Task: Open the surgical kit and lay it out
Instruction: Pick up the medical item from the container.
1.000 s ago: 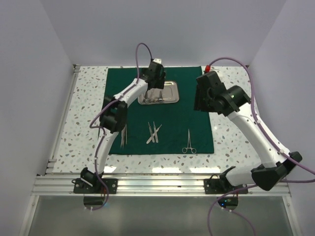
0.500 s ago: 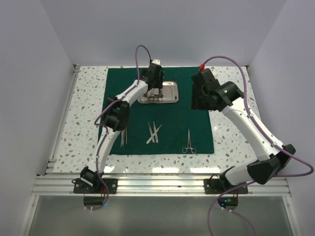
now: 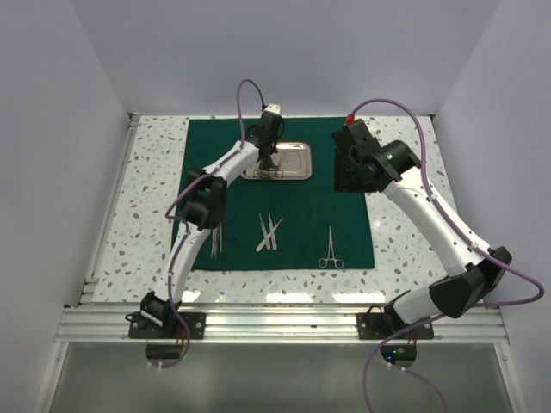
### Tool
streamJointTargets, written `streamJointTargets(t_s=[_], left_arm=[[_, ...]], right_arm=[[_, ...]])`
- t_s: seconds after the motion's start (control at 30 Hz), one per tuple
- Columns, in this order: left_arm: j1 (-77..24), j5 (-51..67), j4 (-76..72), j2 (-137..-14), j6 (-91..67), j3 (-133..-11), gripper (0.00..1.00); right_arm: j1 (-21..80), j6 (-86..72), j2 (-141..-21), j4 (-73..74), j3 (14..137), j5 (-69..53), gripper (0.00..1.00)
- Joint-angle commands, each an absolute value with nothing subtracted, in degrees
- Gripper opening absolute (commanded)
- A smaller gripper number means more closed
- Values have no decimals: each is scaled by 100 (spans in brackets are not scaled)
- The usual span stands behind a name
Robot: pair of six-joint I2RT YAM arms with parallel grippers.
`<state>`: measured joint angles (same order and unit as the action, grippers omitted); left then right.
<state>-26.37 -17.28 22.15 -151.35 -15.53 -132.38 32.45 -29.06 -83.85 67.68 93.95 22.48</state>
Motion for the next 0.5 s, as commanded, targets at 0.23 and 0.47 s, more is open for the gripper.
streamJointTargets(t_s=[0.23,0.47], left_arm=[[-2610,-1802,2663,-15170,-1424,-12595,0],[-2610,-1863,2391,-14574,-1371,-12656,0]], right_arm=[[3208,-2821,-8297,6645,9404,2136,52],[3199,-2874,-8218,6574,9325,2065,52]])
